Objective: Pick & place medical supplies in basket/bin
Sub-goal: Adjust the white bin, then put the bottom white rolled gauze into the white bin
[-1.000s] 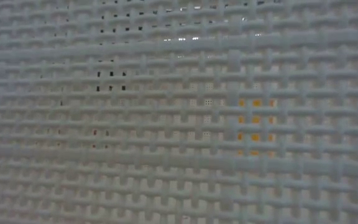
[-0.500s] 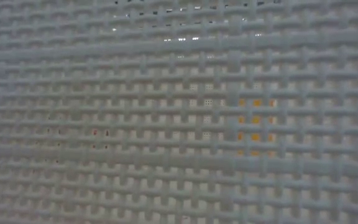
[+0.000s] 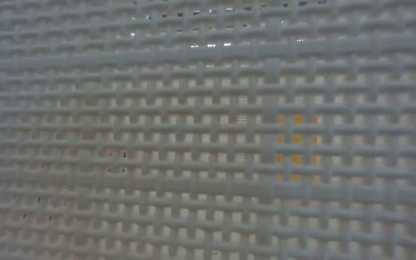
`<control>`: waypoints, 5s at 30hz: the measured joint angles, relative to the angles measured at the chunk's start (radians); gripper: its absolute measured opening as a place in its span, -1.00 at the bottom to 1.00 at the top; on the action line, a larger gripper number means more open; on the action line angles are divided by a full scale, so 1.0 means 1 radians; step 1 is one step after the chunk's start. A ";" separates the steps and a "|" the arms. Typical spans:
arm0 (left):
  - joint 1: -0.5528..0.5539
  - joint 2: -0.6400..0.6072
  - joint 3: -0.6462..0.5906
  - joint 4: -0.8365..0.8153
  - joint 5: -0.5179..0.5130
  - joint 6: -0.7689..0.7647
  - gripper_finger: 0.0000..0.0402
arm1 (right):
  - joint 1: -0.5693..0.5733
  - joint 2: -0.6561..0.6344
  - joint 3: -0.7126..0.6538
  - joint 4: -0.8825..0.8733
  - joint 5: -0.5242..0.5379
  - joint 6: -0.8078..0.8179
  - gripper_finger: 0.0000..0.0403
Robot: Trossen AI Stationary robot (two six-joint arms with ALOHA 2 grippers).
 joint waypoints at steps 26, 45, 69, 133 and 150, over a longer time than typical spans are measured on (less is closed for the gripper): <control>0.000 0.004 0.000 0.000 0.028 0.038 -0.01 | -0.200 0.005 -0.053 -0.137 0.094 0.024 0.42; 0.000 0.004 0.000 0.000 0.028 0.037 -0.01 | -0.280 0.005 -0.053 -0.137 0.170 -0.056 0.42; 0.000 0.005 0.000 0.000 0.028 0.037 -0.01 | -0.157 -0.221 0.000 -0.139 0.058 0.279 0.42; 0.000 0.005 0.000 -0.001 -0.033 0.028 -0.01 | 0.389 -0.555 -1.568 0.757 -0.075 0.940 -0.28; 0.000 0.005 0.000 0.000 -0.033 0.027 -0.01 | 0.382 -0.775 -1.152 0.743 -0.208 1.045 -0.70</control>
